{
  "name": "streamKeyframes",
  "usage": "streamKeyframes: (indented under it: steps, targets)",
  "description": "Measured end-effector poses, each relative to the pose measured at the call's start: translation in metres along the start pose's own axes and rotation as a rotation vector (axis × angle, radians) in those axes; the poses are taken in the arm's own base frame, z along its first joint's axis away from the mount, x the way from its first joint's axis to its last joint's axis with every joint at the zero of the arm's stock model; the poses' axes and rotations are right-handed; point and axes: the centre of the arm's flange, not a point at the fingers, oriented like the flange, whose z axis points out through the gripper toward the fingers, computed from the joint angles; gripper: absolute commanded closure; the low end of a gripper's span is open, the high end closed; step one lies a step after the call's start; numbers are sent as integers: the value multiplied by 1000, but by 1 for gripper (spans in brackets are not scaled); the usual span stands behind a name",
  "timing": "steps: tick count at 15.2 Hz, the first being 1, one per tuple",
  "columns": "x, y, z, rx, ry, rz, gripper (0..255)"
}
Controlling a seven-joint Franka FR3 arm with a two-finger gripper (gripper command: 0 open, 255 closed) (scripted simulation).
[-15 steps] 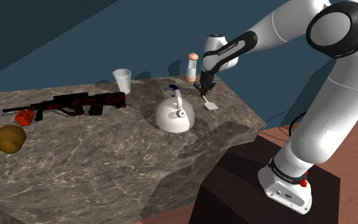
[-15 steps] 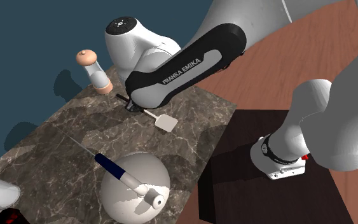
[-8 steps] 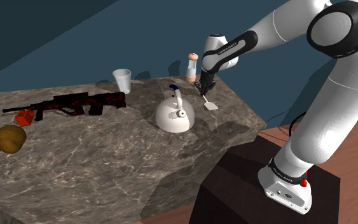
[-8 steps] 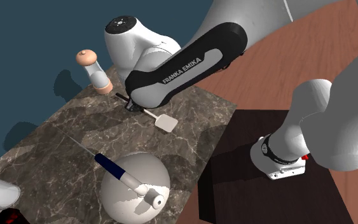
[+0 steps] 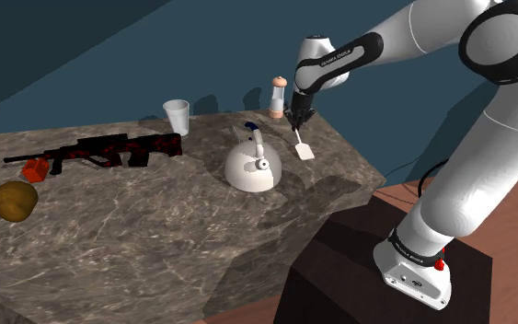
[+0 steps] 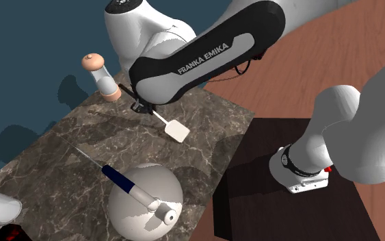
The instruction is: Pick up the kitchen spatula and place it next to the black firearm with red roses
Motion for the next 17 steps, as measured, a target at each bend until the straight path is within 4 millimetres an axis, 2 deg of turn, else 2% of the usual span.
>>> streamKeyframes:
  steps: [17]
  targets:
    - [7,0,-88,0,0,0,255]
